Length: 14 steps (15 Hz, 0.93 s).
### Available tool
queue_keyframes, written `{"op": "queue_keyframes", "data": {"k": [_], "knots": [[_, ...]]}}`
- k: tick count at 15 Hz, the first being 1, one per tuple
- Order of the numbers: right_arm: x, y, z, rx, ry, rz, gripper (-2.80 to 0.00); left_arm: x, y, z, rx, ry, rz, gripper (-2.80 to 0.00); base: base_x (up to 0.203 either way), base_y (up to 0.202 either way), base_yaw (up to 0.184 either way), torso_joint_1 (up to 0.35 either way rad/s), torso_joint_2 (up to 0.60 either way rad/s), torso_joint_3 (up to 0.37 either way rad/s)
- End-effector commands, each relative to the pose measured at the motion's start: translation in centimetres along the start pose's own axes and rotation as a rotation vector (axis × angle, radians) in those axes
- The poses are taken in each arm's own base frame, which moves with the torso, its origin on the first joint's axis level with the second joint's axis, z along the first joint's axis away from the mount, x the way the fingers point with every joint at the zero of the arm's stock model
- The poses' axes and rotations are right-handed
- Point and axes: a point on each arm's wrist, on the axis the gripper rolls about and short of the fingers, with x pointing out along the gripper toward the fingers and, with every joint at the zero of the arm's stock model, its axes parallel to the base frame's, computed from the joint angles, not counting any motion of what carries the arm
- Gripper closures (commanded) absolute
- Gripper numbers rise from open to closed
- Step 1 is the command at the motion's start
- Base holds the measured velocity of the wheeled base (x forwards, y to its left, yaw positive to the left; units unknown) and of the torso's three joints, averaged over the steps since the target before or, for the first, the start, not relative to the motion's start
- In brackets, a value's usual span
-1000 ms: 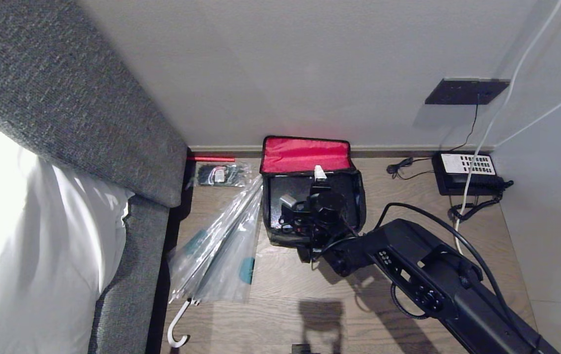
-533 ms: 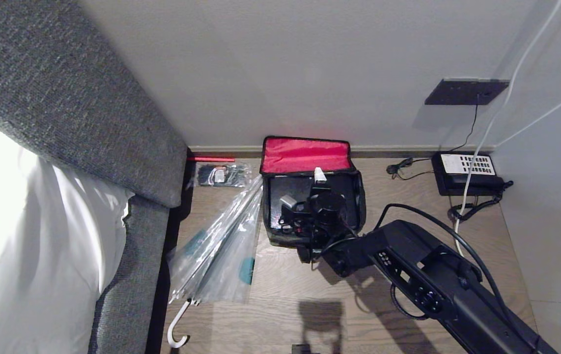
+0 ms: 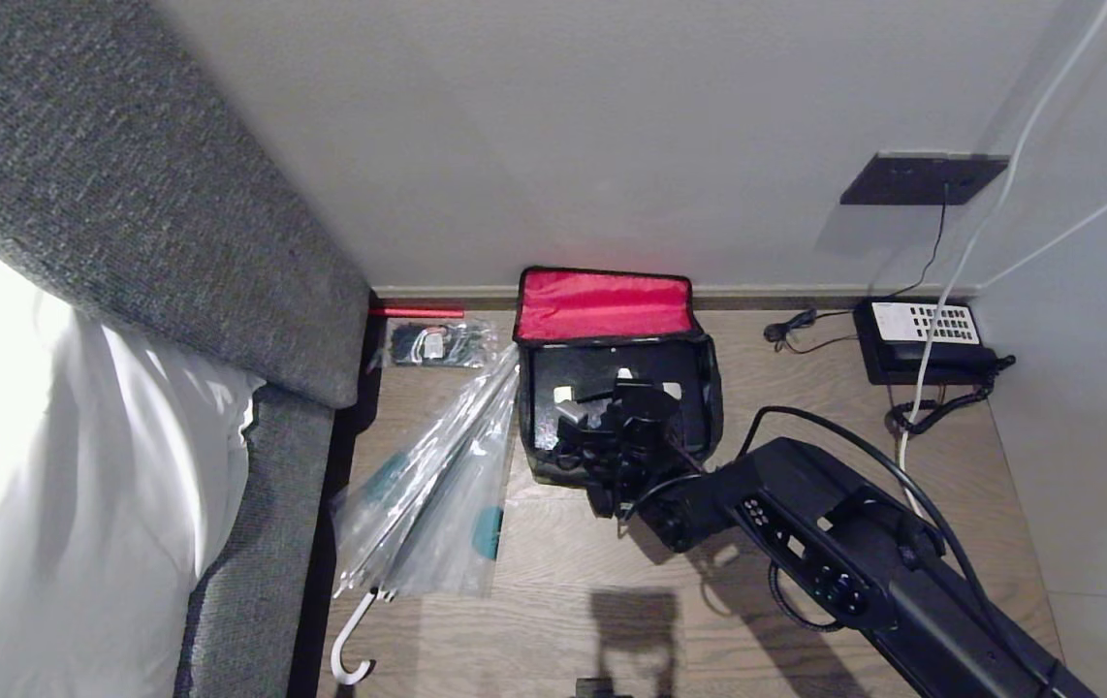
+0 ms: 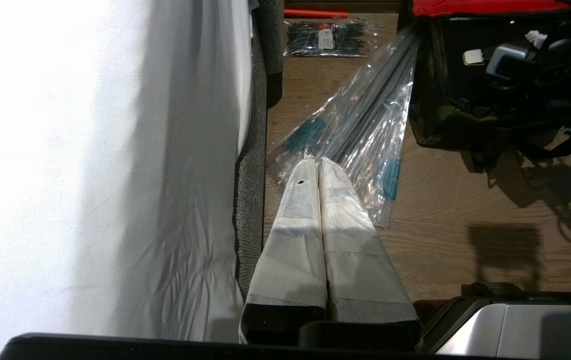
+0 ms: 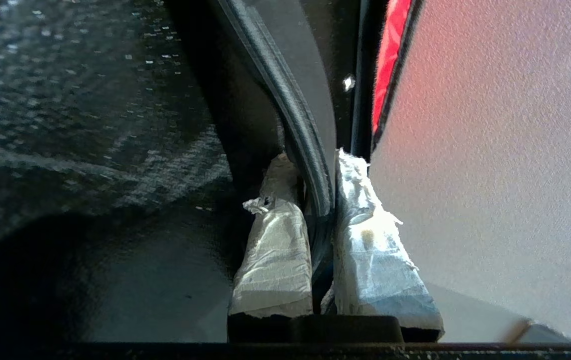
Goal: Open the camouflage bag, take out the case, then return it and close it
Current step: Grip the handle
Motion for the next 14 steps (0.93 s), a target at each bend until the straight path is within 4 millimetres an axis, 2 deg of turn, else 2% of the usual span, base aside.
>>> {"op": "queue_keyframes", "data": {"k": [1,6,10,14], "knots": [[0.0,-0.2,0.1,0.007,0.000,-0.020,0.00,0.0,0.0,0.0,0.000,-0.001,0.000,0.00,0.000,0.000,0.000,0.000,0.00,0.000],[-0.1,-0.5,0.1,0.018,-0.001,-0.044,0.00,0.0,0.0,0.0,0.000,-0.003,0.000,0.00,0.000,0.000,0.000,0.000,0.00,0.000],[-0.5,-2.1,0.7,0.061,0.004,-0.113,0.00,0.0,0.0,0.0,0.000,-0.003,0.000,0.00,0.000,0.000,0.000,0.000,0.00,0.000],[-0.8,-3.0,0.8,0.119,0.091,-0.173,0.00,0.0,0.0,0.0,0.000,-0.001,0.000,0.00,0.000,0.000,0.000,0.000,0.00,0.000]]}}
